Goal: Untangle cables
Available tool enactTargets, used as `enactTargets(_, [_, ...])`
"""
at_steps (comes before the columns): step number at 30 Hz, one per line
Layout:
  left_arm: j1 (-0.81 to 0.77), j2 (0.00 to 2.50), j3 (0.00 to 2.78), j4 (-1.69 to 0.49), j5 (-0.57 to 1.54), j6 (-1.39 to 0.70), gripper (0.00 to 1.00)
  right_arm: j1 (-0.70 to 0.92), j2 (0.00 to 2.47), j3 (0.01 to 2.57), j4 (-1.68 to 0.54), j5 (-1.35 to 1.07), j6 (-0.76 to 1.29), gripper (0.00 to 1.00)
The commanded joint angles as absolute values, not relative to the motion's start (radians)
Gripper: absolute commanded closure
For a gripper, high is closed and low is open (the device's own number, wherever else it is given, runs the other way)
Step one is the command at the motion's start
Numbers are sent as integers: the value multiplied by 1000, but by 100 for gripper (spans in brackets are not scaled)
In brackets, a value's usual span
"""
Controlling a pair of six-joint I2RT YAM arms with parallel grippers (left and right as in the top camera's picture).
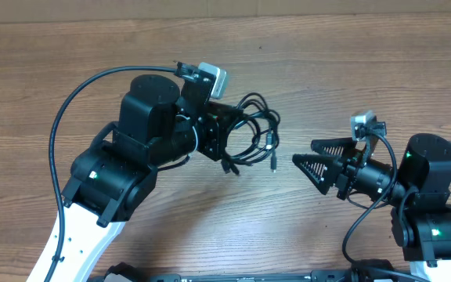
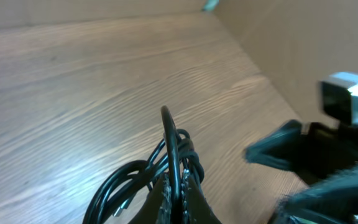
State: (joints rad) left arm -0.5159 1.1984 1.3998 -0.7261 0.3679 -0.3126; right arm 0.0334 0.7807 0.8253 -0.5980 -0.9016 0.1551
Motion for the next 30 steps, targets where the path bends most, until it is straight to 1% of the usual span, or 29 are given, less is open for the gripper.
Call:
enactTargets(1, [-511, 1198, 1419, -741, 289, -337, 96, 38, 778, 852, -584, -1004, 140, 30])
enactTargets(6, [-511, 1203, 1419, -747, 289, -337, 96, 38, 778, 852, -573, -1050, 160, 30])
enactTargets(14, [-512, 1205, 1418, -747, 289, -337, 96, 40, 780, 852, -578, -1053, 187, 29])
enactTargets(16, [-512, 1204, 1418, -746, 288, -337, 96, 40, 785, 852, -577, -1052, 197, 28])
enactTargets(17, [-512, 1205, 1418, -743, 289, -337, 96, 40, 792, 852, -576, -1052, 217, 24])
enactTargets(24, [-535, 1211, 1418, -675, 289, -345, 96, 43, 867, 852, -577, -1053, 271, 24])
enactTargets(30, [-579, 1231, 1418, -649, 278, -344, 96, 97, 940, 852, -566, -1052, 270, 24])
